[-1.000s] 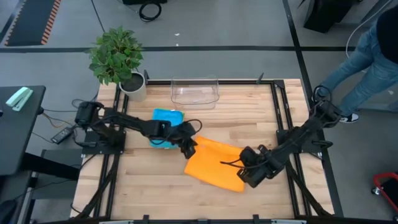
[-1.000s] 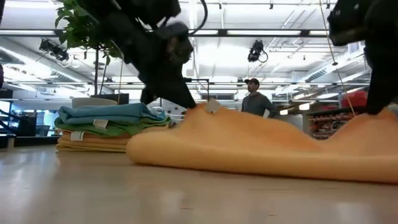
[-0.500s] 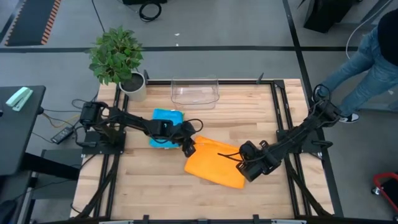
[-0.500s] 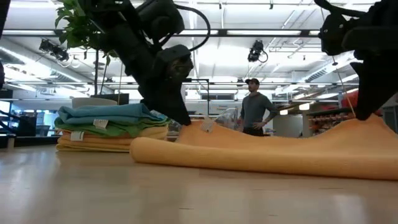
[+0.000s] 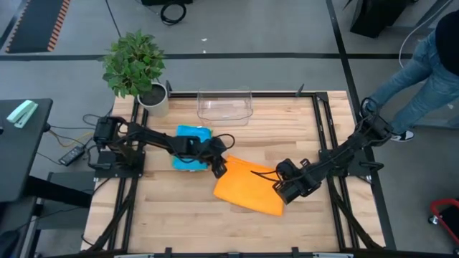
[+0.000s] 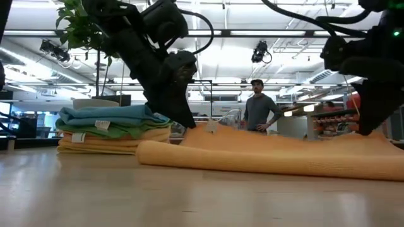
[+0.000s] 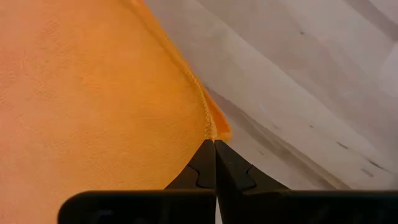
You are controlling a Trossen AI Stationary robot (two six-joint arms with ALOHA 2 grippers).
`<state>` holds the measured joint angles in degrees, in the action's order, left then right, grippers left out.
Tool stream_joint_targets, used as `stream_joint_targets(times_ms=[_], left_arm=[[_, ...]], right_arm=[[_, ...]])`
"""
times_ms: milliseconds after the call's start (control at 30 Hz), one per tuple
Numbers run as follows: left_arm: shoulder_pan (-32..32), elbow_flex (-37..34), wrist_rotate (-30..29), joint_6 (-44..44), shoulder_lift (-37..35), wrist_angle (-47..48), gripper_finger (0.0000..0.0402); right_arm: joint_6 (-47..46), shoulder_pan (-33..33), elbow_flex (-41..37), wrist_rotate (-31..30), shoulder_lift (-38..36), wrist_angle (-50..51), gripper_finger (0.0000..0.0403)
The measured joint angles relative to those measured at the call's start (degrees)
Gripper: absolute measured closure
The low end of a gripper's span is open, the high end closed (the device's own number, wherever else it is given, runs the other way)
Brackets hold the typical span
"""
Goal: Fold microfiber towels
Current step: Fold the orange microfiber cloth
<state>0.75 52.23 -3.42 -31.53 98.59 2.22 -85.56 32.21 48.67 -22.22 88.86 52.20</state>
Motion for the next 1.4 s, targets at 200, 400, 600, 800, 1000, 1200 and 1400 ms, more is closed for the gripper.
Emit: stream_joint_targets(times_ms=[200, 400, 600, 800, 1000, 1200, 1400], left_arm=[[0.1, 0.1, 0.0, 3.6, 1.2, -2.6, 0.0374], [-0.5, 0.0, 0.0, 6.6, -0.4, -1.2, 0.027], [-1.0, 2.2, -0.1, 10.0, -5.4, -1.5, 0.0189], [4.9, 7.7, 2.0, 18.1, -6.1, -1.3, 0.0173], [14.7, 7.6, 2.6, 20.2, -3.8, 5.1, 0.0211], [20.7, 7.7, 0.6, 16.6, 1.8, 5.3, 0.0329], [21.3, 7.6, -5.8, 7.6, 6.1, 0.6, 0.0388]], right_arm=[[-0.1, 0.0, -1.1, 0.0, 0.0, -0.5, 0.0402], [-0.2, -0.3, -1.2, 0.0, 0.0, -0.7, 0.0402], [0.0, -0.3, -1.2, -0.2, 0.0, -0.7, 0.0385], [1.1, -0.3, 0.8, 0.2, -0.4, 2.2, 0.0318], [5.1, 0.6, 4.9, -0.4, -5.4, 5.2, 0.026], [13.4, 0.9, -1.2, 3.5, -6.1, -8.0, 0.0352], [14.2, -2.7, -7.7, 4.5, -5.8, -14.7, 0.0397]])
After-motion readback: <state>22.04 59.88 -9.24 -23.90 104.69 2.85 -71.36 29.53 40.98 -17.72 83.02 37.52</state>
